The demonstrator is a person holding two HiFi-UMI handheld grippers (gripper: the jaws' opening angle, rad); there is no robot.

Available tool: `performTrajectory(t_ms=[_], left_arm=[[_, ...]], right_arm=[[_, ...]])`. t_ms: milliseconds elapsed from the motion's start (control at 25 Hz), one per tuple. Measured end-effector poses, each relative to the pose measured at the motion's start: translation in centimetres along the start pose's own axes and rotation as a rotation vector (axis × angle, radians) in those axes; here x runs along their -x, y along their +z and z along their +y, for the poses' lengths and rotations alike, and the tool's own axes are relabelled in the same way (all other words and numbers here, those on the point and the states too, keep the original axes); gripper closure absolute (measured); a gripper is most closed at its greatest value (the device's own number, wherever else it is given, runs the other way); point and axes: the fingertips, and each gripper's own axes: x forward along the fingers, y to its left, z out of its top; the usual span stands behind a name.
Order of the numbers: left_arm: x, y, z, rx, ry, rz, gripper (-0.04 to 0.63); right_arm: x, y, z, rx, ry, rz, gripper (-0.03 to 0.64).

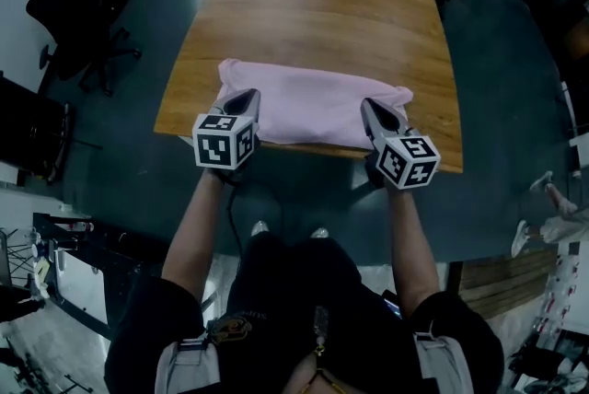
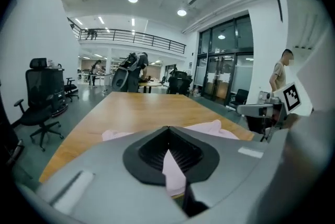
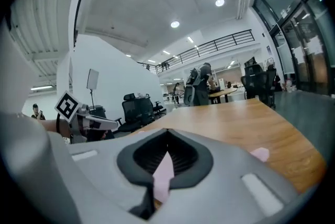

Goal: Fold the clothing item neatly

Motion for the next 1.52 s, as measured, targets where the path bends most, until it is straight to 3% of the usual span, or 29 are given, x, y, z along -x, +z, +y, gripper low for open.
performTrajectory(t_ms=[200,480,920,1520], left_arm=[[3.2,-0.6,-2.4,-0.028,-0.166,0.005,0.588],[6.9,0.8,-4.4,-0.045,-0.305,-0.035,0.588],[10.0,1.0,-6.0,-0.065,-0.390,-0.058,0.588],[11.1,1.5,-7.0,-0.097,-0.435,-0.067,0.588]], right_arm=[[-0.5,1.4,7.2,0.006,0.046,-0.023,0.615],[0.4,2.3,14.4,0.038,0.051,-0.061,0.615],[2.9,3.2,18.6,0.060,-0.011,-0.096,0.615],[4.5,3.8,19.7,0.052,-0.050,-0.135,0.615]])
